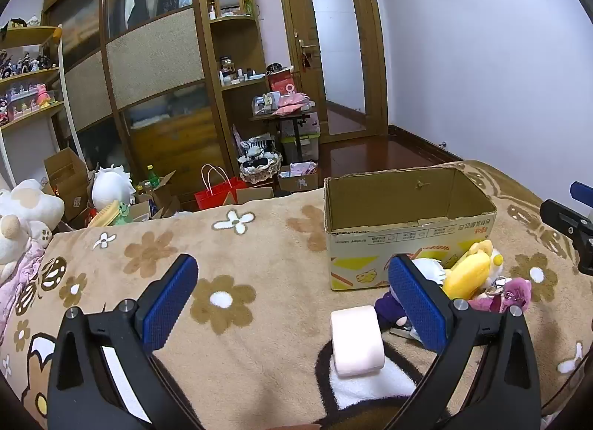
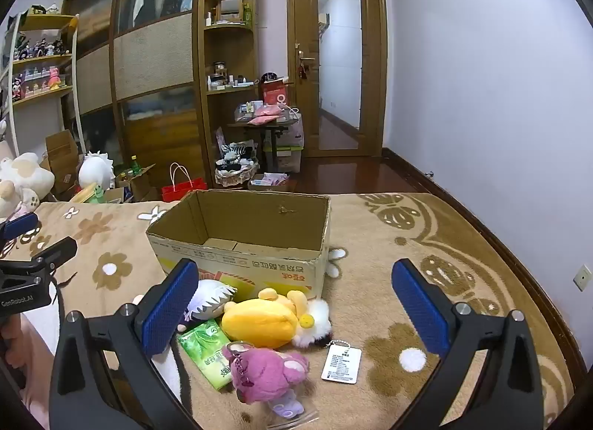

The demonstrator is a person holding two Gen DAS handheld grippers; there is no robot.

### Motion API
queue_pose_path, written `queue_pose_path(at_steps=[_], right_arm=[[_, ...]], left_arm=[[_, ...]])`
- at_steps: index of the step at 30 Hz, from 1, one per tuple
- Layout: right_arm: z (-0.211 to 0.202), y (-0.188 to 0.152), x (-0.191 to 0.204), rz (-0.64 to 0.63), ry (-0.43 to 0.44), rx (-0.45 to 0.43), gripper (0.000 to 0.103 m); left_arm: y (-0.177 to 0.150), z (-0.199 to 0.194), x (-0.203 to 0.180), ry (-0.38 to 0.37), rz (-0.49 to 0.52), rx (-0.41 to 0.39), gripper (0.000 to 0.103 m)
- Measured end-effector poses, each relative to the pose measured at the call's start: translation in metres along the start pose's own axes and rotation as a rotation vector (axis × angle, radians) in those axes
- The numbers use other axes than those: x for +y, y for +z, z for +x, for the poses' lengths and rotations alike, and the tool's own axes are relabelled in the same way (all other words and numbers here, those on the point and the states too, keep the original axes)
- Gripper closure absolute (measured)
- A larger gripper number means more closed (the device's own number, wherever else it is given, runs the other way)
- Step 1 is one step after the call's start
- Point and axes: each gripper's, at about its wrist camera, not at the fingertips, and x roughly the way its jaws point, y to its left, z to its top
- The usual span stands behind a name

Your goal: Organize soft objects

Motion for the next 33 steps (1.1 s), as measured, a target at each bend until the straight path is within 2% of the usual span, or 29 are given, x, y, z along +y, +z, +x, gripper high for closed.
queue_pose_path(at_steps=[33], right_arm=[[0.0004, -0.0002, -0.0006, -0.001, 0.002, -0.004, 0.0]], left_arm=[[-0.0014, 0.0043, -0.0001, 0.001, -0.004, 0.005, 0.001]])
